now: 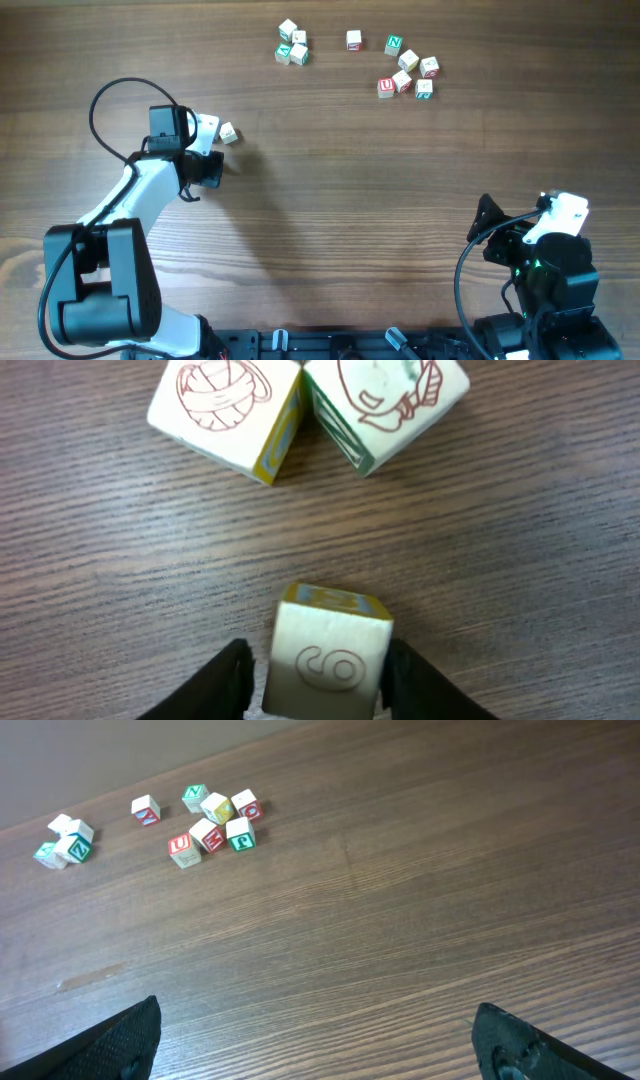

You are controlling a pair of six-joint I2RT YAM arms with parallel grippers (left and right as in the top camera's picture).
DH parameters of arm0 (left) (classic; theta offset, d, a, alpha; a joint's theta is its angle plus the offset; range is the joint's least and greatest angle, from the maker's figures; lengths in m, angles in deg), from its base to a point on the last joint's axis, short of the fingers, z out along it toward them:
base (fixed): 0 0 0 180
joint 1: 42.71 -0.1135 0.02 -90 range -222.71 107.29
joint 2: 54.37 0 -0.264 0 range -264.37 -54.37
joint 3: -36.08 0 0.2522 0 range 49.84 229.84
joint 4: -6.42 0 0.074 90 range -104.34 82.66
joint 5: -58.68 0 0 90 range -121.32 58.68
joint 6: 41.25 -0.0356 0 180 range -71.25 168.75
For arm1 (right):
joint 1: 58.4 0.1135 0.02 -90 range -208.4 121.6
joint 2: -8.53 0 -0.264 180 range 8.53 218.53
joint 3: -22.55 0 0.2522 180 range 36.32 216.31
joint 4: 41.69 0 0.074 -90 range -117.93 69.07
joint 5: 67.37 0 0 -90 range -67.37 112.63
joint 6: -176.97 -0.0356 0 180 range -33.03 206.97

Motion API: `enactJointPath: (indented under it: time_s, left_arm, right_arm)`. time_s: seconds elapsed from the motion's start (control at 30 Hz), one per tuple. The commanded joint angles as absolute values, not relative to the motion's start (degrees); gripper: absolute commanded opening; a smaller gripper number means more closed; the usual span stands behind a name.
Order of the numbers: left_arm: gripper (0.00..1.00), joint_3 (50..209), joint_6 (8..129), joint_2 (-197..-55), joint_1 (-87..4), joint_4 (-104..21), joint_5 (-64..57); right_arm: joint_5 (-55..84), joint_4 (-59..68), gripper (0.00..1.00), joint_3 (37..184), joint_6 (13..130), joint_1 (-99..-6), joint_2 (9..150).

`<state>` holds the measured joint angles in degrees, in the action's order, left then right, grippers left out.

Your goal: Form a circle

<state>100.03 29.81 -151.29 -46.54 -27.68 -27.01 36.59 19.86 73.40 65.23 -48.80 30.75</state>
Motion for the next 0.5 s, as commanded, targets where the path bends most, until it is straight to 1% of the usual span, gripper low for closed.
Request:
enactJointPath:
  time_s: [0.0, 0.37, 0.43, 0.47]
  left_arm:
    - [0.40, 99.60, 29.72, -152.10, -46.78, -26.65, -26.90]
    - [0.34, 99.60, 29.72, -152.10, -46.78, -23.07, -26.18]
    - [0.29, 99.60, 29.72, -152.10, -46.78, -22.19, -25.80]
    - [0.28, 99.60, 29.70, -152.10, -46.78, -21.97, -25.80]
  right_arm:
    - [36.24, 19.75, 1.00, 73.18, 65.80, -48.73, 30.92]
    - [36.24, 19.75, 1.00, 73.18, 65.82, -48.73, 30.92]
    - [36.24, 19.75, 1.00, 73.18, 65.80, -48.73, 30.94]
    - [36.24, 19.75, 1.00, 73.18, 65.82, -48.73, 30.92]
